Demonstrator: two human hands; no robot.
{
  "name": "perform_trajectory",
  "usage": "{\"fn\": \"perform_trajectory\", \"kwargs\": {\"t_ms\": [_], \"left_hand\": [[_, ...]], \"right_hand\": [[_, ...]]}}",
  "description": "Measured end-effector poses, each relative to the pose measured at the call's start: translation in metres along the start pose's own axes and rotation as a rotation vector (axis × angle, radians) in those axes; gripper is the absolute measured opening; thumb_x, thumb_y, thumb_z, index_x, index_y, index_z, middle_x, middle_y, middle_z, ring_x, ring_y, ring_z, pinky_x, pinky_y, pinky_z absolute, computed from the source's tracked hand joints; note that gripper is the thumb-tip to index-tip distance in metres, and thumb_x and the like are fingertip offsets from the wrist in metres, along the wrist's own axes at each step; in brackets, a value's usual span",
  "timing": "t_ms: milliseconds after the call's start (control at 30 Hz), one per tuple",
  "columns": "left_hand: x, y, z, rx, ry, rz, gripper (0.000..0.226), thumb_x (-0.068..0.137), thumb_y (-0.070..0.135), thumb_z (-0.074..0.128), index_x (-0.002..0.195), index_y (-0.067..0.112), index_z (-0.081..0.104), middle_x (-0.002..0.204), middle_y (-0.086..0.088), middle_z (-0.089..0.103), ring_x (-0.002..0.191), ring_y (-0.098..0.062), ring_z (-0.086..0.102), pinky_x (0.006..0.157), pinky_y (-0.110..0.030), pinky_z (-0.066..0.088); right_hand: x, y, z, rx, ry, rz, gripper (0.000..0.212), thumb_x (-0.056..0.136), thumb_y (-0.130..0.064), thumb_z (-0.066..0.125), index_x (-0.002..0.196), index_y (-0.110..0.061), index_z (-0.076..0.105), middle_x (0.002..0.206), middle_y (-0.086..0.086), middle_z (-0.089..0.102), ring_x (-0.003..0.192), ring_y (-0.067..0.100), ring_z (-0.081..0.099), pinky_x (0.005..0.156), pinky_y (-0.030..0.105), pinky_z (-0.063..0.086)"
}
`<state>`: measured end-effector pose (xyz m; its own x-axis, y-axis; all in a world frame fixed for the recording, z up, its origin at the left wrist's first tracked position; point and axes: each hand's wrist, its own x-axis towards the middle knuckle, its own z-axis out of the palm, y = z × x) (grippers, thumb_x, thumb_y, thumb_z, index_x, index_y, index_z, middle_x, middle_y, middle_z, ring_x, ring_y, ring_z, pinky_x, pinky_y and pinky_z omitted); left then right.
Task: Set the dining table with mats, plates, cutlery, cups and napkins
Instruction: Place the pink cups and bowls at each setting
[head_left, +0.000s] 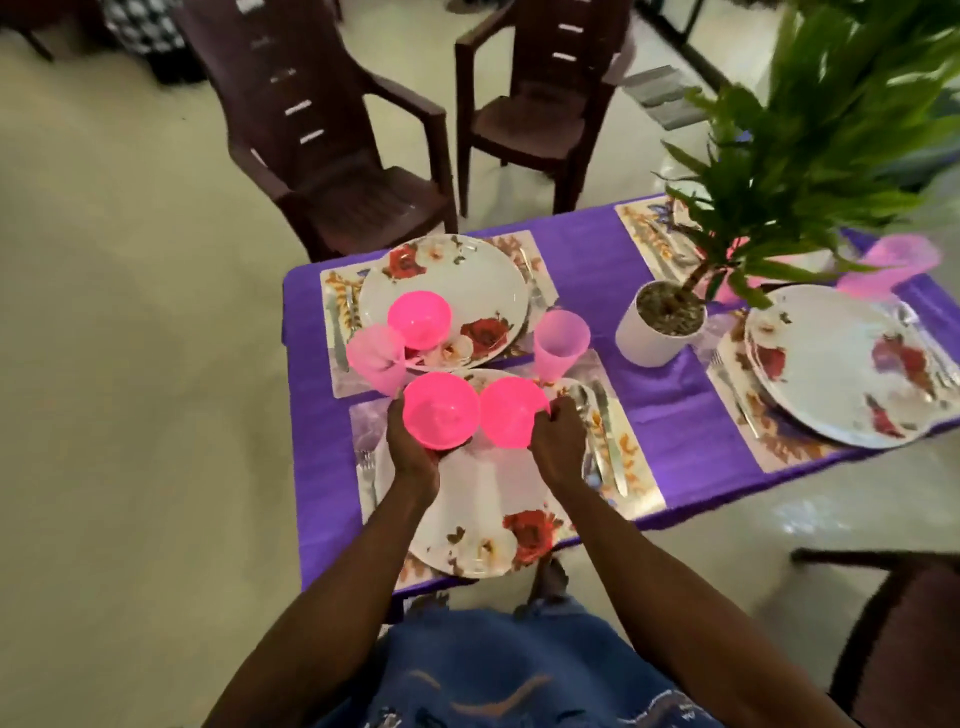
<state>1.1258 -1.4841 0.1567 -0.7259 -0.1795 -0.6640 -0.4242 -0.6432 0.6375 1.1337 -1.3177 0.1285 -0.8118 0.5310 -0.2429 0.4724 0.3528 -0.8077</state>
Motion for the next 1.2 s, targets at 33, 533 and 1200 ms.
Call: {"fn": "perform_trajectory", "kwargs": {"t_ms": [33,533,1200], "left_hand": [[-0.003,-0.004,0.003,-0.016,0.008,0.015,0.031,0.096,0.051,0.046,0.113,0.031,0.062,0.108,-0.004,0.065,0.103,-0.030,0.060,0.072,-0.052,0.056],[-0.025,-0.023,0.001,0.015,0.072,0.030,0.052,0.093,0.054,0.052,0.136,0.025,0.050,0.125,-0.013,0.058,0.113,-0.035,0.057,0.065,-0.050,0.056],[-0.019,-0.030,-0.003,0.034,0.080,0.088,0.044,0.093,0.056,0.051,0.129,0.030,0.054,0.120,-0.008,0.062,0.114,-0.031,0.058,0.087,-0.062,0.052]], "right_hand": [[0.004,0.003,-0.002,-0.005,-0.028,-0.011,0.008,0.089,-0.009,0.049,0.082,-0.008,0.048,0.081,0.013,0.056,0.076,0.030,0.053,0.065,0.036,0.037],[0.032,0.012,-0.018,-0.147,-0.169,-0.087,0.004,0.088,-0.009,0.050,0.089,-0.006,0.053,0.088,0.011,0.058,0.083,0.028,0.057,0.070,0.034,0.043],[0.034,0.023,-0.035,-0.252,0.058,-0.140,0.025,0.097,-0.015,0.041,0.107,-0.009,0.063,0.113,0.009,0.059,0.098,0.027,0.059,0.079,0.034,0.043]]}}
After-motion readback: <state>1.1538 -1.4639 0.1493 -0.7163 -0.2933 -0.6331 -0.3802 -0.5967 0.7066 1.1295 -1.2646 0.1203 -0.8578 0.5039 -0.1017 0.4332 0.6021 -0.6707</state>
